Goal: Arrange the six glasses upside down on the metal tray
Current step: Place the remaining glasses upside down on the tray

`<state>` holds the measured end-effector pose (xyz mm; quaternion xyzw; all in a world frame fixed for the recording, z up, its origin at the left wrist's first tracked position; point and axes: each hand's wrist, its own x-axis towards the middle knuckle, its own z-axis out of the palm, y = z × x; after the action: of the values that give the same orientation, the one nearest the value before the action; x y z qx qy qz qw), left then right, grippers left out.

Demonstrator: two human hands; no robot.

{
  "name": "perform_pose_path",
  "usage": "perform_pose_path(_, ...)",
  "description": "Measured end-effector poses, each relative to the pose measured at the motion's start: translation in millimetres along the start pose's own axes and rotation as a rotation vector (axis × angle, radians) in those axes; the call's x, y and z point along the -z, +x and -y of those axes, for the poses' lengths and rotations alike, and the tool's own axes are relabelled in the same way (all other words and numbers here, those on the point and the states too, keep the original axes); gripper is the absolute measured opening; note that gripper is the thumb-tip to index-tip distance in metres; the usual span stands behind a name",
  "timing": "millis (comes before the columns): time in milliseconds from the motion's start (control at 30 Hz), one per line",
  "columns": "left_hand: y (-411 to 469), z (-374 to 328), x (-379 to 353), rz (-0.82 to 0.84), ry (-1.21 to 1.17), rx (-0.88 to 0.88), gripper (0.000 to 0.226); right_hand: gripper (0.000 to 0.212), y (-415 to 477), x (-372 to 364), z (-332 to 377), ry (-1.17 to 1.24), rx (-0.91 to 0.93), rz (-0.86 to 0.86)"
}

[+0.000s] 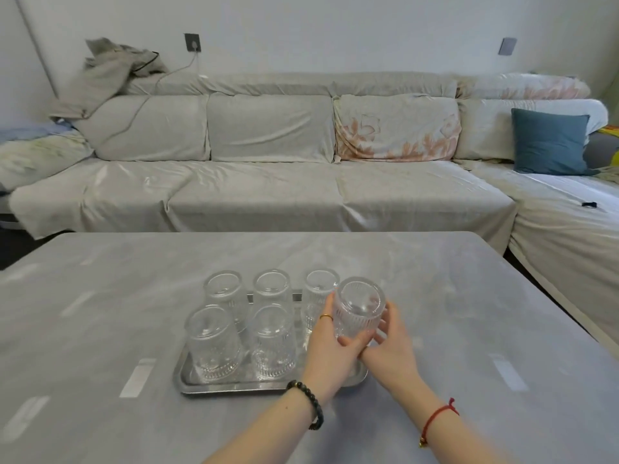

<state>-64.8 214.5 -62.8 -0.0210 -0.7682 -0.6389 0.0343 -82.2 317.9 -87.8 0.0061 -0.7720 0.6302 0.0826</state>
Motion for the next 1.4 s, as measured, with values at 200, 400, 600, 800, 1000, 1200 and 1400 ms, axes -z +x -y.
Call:
perform_pose_path(200,-20,5,27,0.019,0.045,0.052,0.074,0.075,-18,-25,1,-0.048,-0.022,0.018)
perform_pose_path(400,-28,12,36,0.013,0.064,0.079,0.064,0.075,-21,-38,-4,-0.120,-0.017,0.045)
perform_pose_path(600,-26,21,36,0.017,0.056,0.107,0.063,0.070,-20,-45,-12,-0.176,-0.017,0.027)
perform_pose_path(800,-21,33,36,0.050,0.116,0.188,0.081,0.082,-19,-48,-17,-0.220,-0.030,0.028)
perform_pose_path(1000,-20,33,36,0.048,0.148,0.196,0.085,0.084,-18,-49,-16,-0.263,-0.051,0.065)
perform_pose_path(1200,-39,34,60,0.148,0.191,0.124,0.077,0.096,-14,-42,0,-0.278,0.004,0.133)
perform_pose_path(1400,-54,3,130,0.077,0.247,-0.185,0.050,0.086,-12,-43,55,-0.266,0.230,-0.007)
